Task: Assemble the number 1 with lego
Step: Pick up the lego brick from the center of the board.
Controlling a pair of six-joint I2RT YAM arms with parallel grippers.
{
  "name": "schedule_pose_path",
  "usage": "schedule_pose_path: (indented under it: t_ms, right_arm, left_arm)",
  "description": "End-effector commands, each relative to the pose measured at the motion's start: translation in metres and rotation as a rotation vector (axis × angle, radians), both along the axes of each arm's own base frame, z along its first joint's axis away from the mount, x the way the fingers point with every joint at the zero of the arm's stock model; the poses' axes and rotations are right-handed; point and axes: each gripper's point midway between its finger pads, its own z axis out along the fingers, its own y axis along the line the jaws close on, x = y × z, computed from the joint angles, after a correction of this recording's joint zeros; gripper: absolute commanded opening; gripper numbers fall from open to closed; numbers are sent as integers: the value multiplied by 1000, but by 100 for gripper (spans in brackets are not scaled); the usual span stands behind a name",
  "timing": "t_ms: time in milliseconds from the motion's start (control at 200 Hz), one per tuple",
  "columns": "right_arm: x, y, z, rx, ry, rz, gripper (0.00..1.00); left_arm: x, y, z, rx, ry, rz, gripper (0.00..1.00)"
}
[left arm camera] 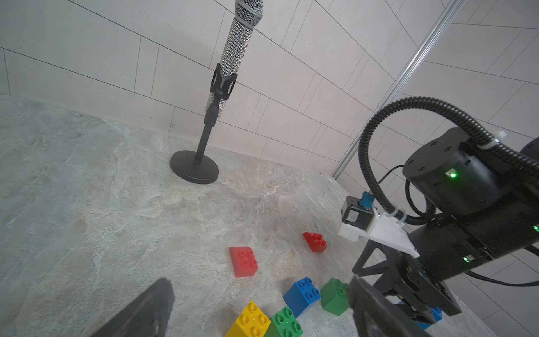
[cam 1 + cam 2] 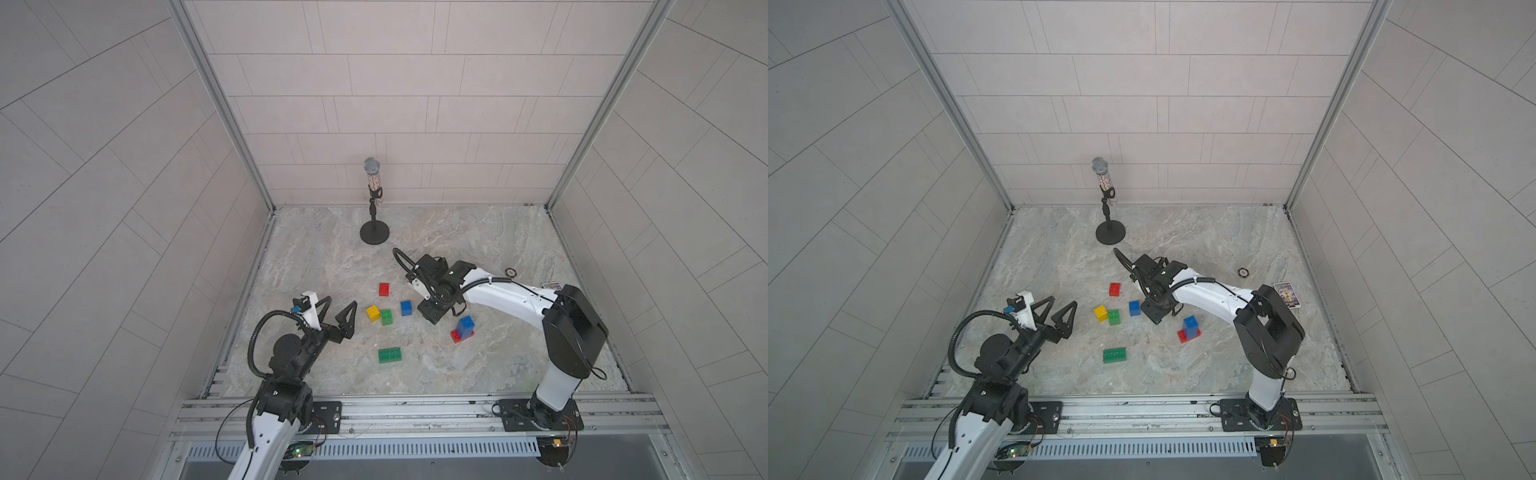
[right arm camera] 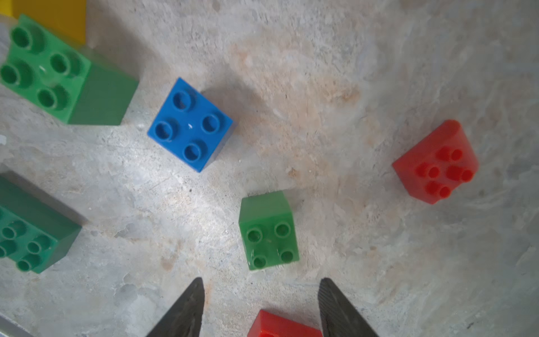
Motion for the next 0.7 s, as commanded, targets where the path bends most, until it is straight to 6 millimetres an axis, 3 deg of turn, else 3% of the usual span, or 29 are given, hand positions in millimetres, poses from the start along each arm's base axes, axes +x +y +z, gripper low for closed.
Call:
schedule_pose_path:
  t_ms: [0, 235, 390, 585, 695]
  right_arm:
    - [7, 4, -8, -37, -11, 34, 64]
    - [10, 5, -29, -79, 19, 40, 62]
    - [10, 3, -30, -83, 15, 37, 50]
    - [0, 0, -5, -30, -2, 20, 30]
    - [-9, -10, 20, -10, -12, -26, 28]
  left_arm:
    - [1, 1, -4, -8, -5, 10, 100]
    - [1, 1, -4, -10, -5, 9, 100]
    - [2, 2, -4, -10, -4, 12, 100]
    - [2, 2, -4, -11, -4, 14, 100]
    - [2, 2, -4, -11, -3, 12, 100]
